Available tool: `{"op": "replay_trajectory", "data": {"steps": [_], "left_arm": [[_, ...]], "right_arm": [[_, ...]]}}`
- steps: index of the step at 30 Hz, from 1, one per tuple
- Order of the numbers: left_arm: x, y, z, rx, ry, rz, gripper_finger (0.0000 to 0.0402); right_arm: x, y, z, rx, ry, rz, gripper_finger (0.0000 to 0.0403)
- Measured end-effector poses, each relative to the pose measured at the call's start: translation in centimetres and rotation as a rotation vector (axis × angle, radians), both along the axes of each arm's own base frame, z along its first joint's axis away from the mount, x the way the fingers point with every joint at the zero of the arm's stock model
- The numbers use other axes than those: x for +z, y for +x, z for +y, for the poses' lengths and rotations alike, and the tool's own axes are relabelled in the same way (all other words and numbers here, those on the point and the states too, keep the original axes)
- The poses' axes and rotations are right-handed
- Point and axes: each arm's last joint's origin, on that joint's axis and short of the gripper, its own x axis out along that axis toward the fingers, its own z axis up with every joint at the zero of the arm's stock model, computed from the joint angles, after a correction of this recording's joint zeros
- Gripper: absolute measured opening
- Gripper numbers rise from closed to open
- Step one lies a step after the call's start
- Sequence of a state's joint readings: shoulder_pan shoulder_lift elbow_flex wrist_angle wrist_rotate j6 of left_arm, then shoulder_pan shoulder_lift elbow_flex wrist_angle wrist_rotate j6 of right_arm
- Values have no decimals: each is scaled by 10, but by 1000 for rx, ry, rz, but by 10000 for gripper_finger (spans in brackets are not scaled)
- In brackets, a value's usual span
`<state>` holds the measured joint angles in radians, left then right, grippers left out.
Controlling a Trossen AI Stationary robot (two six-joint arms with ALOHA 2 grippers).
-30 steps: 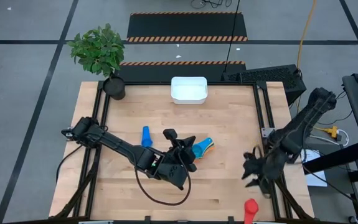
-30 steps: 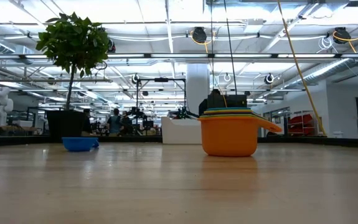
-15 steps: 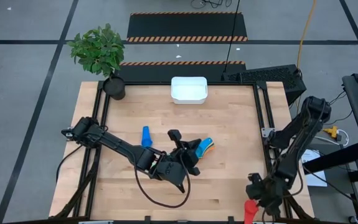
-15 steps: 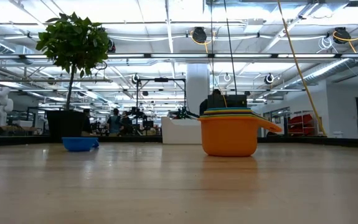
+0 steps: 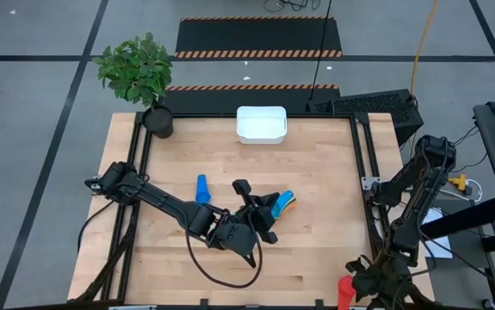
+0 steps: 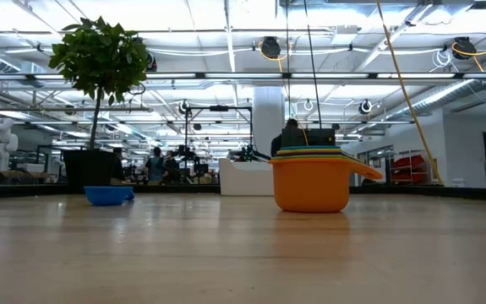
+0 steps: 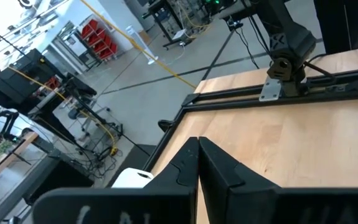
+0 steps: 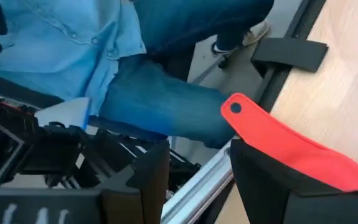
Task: Nest measuring cups in basket
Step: Stack the red measuring cup on top of the light blue measuring cup
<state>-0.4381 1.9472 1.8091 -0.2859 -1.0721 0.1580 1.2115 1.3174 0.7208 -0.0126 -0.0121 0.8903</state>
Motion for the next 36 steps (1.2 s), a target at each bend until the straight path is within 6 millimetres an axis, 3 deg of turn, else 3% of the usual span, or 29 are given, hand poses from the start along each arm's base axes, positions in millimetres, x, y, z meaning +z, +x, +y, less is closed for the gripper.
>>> {"op": "replay_trajectory", "data": {"steps": [4,12,18,25,31,36], "left_arm": [[0,0,0,0,-2,-1,6],[0,0,-1,-3,-2,-1,18],[0,0,-1,-3,-2,-1,7],[1,0,-2,-4,-7,-12,7],[2,-1,-5,-14,1,-16,22],[2,-1,-5,-16,4,-13,16]], "right_arm": [[-9,-2,3,15,-23,28,158],[-51,5,9,63,-56,195,116],[-69,22,-8,51,-219,197,99],[-75,50,-41,22,-444,104,92],[-71,75,-57,-30,-471,-20,92],[-60,78,-71,-190,-556,-88,92]]}}
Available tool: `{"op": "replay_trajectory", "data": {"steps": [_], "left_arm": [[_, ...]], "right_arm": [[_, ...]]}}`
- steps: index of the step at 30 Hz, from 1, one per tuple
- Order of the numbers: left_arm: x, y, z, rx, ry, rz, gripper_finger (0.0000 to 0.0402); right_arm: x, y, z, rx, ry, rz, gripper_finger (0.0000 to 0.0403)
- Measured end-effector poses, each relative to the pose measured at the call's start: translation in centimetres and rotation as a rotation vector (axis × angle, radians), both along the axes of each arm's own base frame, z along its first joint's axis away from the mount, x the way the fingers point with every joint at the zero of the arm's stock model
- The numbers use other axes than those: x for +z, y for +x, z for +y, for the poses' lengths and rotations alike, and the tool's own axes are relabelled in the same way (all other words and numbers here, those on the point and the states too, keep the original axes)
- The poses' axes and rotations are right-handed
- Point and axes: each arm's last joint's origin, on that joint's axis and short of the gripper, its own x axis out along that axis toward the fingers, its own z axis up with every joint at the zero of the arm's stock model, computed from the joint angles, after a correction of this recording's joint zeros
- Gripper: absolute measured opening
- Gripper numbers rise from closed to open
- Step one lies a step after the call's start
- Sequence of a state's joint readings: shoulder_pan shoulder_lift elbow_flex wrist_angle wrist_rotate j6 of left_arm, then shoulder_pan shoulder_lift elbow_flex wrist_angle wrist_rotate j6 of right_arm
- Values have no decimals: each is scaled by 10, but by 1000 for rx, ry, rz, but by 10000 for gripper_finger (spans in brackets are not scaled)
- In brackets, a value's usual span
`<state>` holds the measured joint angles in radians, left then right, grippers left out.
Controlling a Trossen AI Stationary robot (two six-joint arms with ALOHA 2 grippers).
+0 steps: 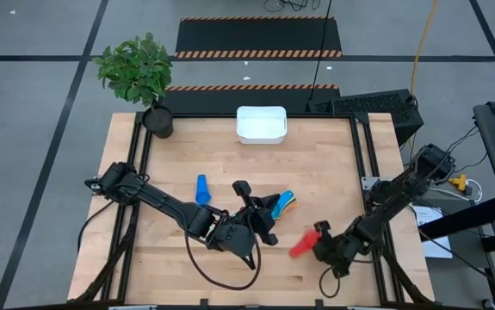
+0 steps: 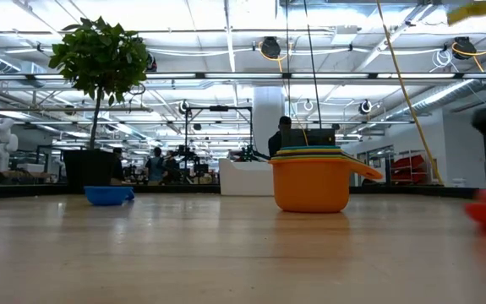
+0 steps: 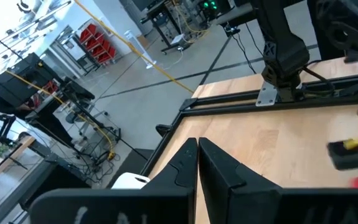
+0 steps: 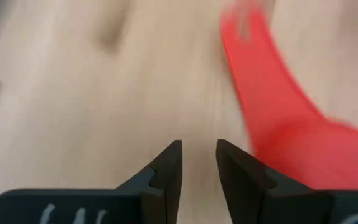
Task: Nest measuring cups in basket
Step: Stack the red measuring cup on top of the light blue measuring cup
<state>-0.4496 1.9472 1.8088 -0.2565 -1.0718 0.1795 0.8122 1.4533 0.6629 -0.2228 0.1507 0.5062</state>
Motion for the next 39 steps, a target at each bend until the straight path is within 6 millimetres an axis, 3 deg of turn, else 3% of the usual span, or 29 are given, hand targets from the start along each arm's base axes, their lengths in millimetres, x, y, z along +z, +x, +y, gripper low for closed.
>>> {"op": "replay_trajectory", "data": {"steps": [5,10,18,23,34,39], "left_arm": [[0,0,0,-3,8,6,7],[0,1,1,1,7,5,6],[0,1,2,2,5,2,6],[0,1,2,2,7,6,6],[0,1,2,2,7,6,16],[0,1,2,2,7,6,19]], "right_arm": [[27,-3,3,-50,31,-196,97],[33,6,2,-95,35,-305,117],[-2,27,20,-41,-90,-303,177],[-7,31,35,-18,-279,-411,200],[-44,35,41,-34,-487,-434,203],[-47,33,41,-57,-541,-465,191]]}}
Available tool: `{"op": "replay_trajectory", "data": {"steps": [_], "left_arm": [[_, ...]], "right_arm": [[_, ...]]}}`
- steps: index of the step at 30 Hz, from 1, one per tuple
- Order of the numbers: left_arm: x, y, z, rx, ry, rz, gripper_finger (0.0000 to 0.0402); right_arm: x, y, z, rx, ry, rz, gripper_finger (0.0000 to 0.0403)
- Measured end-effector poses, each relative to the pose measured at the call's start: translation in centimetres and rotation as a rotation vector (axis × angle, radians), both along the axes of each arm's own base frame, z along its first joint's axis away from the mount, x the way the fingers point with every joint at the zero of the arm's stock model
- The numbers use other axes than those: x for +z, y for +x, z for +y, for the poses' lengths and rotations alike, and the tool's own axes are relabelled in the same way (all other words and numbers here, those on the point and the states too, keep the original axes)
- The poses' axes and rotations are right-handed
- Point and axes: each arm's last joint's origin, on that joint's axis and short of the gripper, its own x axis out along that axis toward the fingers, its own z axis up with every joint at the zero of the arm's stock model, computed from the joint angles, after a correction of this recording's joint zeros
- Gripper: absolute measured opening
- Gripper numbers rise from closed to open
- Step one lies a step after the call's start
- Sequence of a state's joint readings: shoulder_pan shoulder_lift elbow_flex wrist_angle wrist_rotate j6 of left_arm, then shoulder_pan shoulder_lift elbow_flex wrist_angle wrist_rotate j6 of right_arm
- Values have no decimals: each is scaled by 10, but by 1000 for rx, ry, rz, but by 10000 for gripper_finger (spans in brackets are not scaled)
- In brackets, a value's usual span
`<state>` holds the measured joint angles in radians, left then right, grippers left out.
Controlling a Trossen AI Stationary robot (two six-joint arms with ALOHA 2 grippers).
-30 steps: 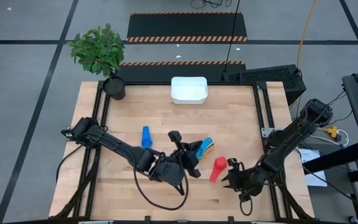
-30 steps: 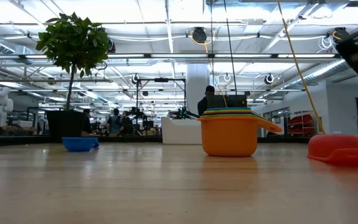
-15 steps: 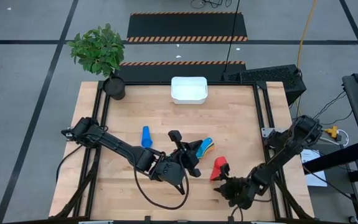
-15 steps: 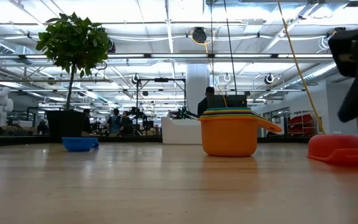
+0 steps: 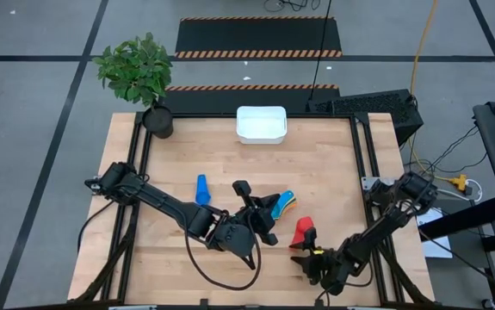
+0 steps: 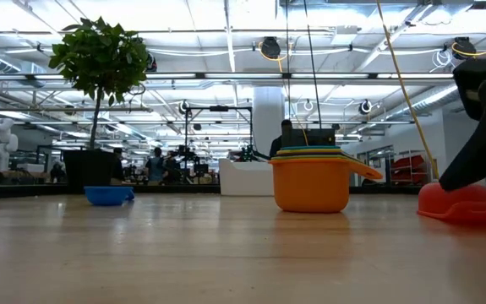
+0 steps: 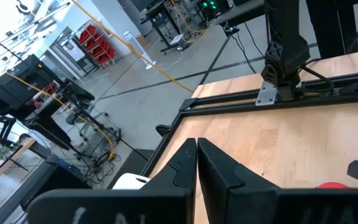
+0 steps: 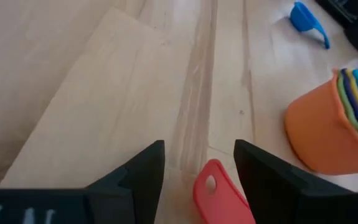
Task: Nest measuring cups in basket
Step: Stack the red measuring cup on top of the light blue measuring cup
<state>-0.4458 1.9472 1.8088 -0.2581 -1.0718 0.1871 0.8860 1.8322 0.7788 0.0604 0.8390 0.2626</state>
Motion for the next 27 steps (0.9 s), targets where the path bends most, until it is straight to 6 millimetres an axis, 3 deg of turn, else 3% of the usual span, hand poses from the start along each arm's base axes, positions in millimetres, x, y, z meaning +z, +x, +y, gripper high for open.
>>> {"op": "replay_trajectory", "data": {"steps": [19,27], "left_arm": [[0,0,-1,-4,9,7,19],[0,-1,-3,-10,12,8,19]], "right_arm": [[2,-3,-15,-73,22,102,124],[1,-5,-18,-75,0,138,41]]}}
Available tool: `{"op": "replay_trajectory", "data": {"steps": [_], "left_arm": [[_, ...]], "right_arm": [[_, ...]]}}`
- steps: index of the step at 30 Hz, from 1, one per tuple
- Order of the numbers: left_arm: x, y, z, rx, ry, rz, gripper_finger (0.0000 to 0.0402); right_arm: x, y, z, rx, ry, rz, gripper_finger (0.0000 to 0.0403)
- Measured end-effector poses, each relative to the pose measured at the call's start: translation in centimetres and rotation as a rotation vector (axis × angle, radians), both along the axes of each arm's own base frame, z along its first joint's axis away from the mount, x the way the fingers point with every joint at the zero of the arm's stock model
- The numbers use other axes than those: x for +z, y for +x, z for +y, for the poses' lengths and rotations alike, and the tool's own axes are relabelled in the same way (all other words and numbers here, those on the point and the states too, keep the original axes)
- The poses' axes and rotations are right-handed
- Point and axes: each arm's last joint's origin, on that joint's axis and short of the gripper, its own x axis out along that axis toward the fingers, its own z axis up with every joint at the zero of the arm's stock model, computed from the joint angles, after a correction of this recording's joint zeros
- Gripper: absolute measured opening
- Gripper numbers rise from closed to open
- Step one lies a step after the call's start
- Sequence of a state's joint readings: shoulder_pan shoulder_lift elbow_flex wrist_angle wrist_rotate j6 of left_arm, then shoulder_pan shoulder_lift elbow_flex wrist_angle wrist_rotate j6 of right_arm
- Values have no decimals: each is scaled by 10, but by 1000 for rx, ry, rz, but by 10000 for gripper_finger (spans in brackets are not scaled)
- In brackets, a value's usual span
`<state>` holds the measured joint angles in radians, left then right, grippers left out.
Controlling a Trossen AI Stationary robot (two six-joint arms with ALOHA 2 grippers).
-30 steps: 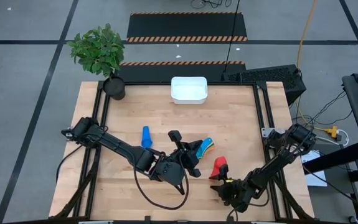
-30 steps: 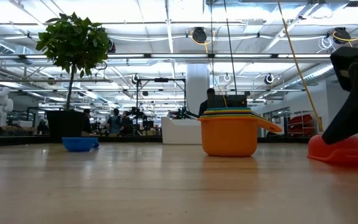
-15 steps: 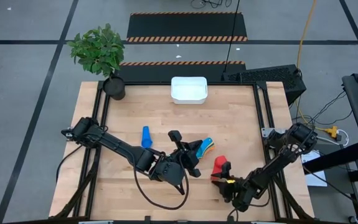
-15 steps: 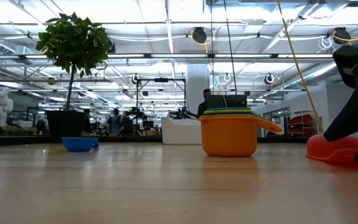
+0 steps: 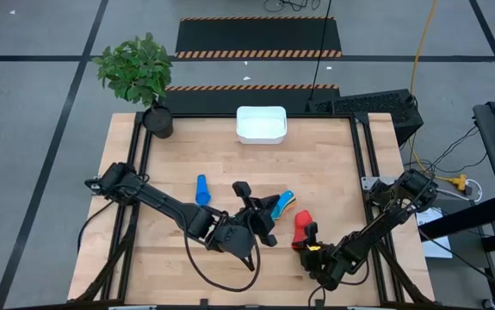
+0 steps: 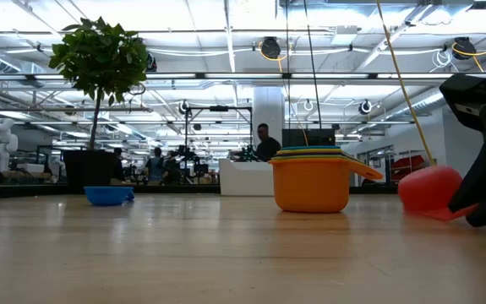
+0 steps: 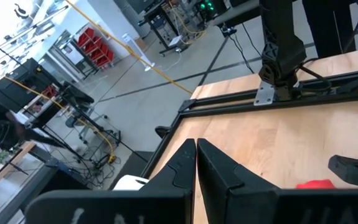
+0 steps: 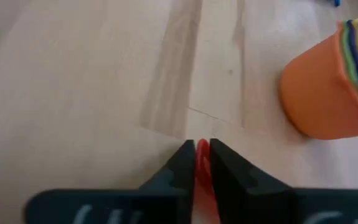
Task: Nest measuring cups in basket
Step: Stack the red measuring cup on top of the light blue measuring cup
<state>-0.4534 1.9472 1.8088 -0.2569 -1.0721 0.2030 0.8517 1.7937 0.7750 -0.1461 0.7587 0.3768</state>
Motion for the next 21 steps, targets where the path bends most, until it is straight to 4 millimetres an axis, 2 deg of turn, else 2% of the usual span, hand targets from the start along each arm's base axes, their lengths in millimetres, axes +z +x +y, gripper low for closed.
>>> {"op": "replay_trajectory", "data": {"steps": [3,7,14,21], "left_arm": [[0,0,0,-1,2,1,19],[0,0,0,0,2,1,19],[0,0,1,1,2,1,19],[0,1,3,11,-8,-9,28]], "right_arm": [[4,-2,-2,9,-4,20,9],[21,-8,-8,1,12,38,8],[92,-24,-16,29,216,-126,1],[166,-56,-28,106,350,-456,1]]}}
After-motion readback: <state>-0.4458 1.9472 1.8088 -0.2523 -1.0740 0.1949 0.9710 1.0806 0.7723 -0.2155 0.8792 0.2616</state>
